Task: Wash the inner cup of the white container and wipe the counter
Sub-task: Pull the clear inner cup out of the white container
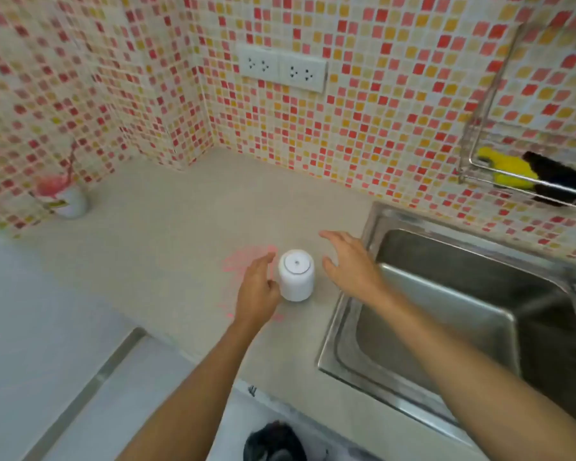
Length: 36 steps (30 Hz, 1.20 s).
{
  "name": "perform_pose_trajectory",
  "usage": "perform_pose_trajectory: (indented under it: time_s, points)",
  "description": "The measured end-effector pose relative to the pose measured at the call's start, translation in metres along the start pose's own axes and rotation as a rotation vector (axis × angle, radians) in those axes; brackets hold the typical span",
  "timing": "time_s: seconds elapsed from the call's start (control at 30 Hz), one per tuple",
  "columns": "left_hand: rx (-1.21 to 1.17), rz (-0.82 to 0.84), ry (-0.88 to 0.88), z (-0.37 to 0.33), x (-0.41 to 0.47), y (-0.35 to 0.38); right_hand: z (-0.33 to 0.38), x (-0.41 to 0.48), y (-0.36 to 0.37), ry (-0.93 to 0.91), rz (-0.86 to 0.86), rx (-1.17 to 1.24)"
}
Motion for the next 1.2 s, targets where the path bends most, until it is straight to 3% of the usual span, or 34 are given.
perform_pose_trajectory:
  time_s: [0.23, 0.73, 1.2]
  points:
    - [-0.046, 0.148, 0.009, 0.036, -0.012, 0.062, -0.001, -0.002, 0.066, 0.166, 0.224, 0.067]
    - [-0.071, 0.065, -0.060, 0.018, 0.004, 0.070, -0.007, 0.015, 0.065, 0.284, 0.093, 0.015]
    - [0.009, 0.044, -0.044, 0.015, 0.008, 0.064, -0.015, 0.019, 0.063, 0.261, 0.194, 0.016]
Point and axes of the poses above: each hand's wrist, its own x-axis towards the middle knuckle, its own y-axis out of the palm, z = x × y, the point moved 9 cm from there along x, towards the middle knuckle, and after that the axes turned 12 degrees about x, right-handed, at the moved point
